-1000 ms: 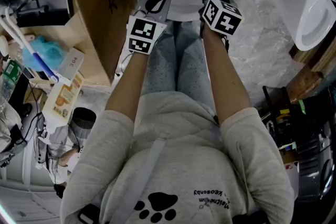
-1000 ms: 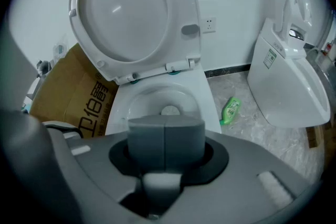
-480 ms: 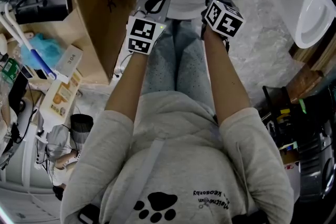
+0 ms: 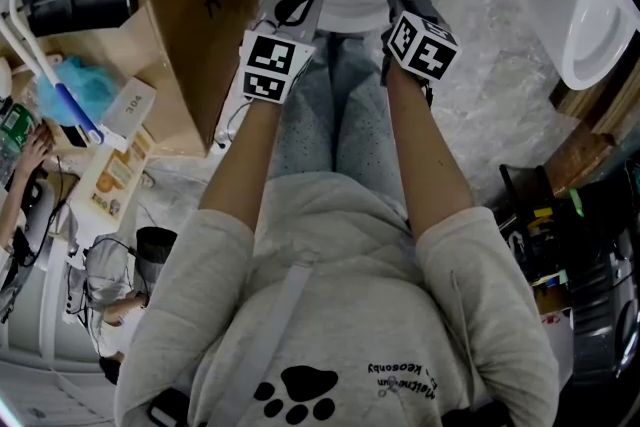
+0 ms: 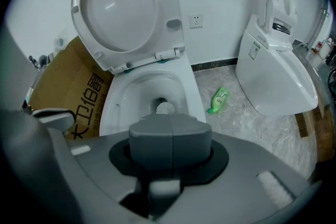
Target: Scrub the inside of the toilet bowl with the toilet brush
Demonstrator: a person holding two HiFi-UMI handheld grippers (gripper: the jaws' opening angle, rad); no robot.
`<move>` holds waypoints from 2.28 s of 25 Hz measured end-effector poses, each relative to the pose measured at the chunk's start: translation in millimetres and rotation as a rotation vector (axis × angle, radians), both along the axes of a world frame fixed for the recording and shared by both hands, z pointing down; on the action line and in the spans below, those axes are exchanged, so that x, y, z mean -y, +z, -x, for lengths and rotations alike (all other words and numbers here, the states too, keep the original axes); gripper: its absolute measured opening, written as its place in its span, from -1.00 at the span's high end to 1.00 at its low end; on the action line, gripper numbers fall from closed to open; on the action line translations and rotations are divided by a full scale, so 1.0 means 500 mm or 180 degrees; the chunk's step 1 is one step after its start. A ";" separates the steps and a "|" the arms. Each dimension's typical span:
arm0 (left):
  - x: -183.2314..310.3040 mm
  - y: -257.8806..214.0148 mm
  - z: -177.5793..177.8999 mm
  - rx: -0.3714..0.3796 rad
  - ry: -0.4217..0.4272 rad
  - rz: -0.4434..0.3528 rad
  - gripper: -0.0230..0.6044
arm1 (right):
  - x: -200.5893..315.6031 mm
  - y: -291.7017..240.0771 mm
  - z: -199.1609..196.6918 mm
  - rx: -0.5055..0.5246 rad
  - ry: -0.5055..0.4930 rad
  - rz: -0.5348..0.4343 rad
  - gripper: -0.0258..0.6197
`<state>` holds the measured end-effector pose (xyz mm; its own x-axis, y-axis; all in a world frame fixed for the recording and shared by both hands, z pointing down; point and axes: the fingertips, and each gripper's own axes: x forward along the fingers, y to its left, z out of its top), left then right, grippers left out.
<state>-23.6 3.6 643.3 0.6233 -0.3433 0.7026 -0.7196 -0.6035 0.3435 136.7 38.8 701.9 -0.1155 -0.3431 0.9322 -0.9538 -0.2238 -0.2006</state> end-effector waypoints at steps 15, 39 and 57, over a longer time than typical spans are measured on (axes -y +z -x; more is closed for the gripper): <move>-0.043 0.002 0.012 -0.0033 0.0014 0.0029 0.93 | -0.088 0.002 0.032 0.0010 -0.0132 0.0119 0.46; -0.140 -0.100 -0.008 -0.0017 0.0284 0.0169 0.93 | -0.197 -0.126 0.082 0.0070 -0.0835 0.0467 0.46; -0.109 -0.351 -0.011 -0.0326 -0.0109 0.0229 0.93 | -0.025 -0.492 0.032 -0.0132 -0.1242 -0.0289 0.46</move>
<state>-18.1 58.3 467.6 0.6819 -0.3166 0.6594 -0.6982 -0.5504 0.4578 120.9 51.5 456.0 -0.2165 -0.3622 0.9066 -0.9713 0.1738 -0.1625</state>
